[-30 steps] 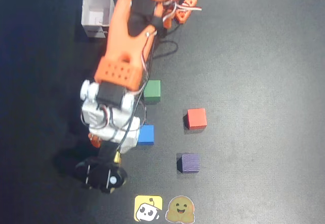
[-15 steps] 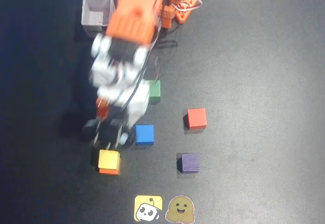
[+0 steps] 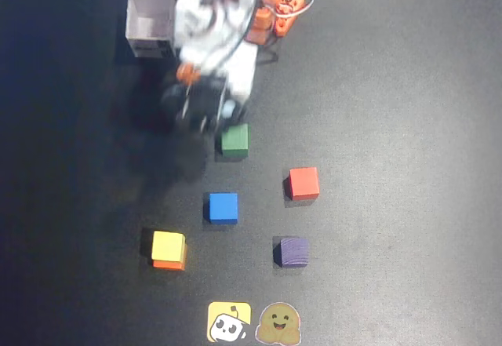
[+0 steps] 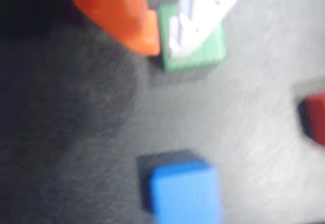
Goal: Put the yellow cube on top of the orange cube.
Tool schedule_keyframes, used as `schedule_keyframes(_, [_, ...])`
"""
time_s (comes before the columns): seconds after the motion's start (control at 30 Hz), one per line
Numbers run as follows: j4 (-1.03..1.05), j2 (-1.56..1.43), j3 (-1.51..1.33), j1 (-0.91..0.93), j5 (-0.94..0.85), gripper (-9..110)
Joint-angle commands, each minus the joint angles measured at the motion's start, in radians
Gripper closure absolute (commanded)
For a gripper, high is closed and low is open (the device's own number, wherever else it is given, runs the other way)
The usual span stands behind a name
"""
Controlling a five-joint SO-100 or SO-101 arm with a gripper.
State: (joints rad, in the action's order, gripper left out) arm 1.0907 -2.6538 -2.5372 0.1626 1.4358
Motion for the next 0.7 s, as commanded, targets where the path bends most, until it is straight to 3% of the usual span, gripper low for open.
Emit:
schedule_keyframes(0.0, [0.040,-0.224,-0.072,-0.009,-0.015,101])
schedule_keyframes(0.13, [0.120,-0.436,-0.169,-0.031,-0.012,101])
schedule_keyframes(0.67, [0.083,-0.437,-0.336,-0.114,-0.009,101])
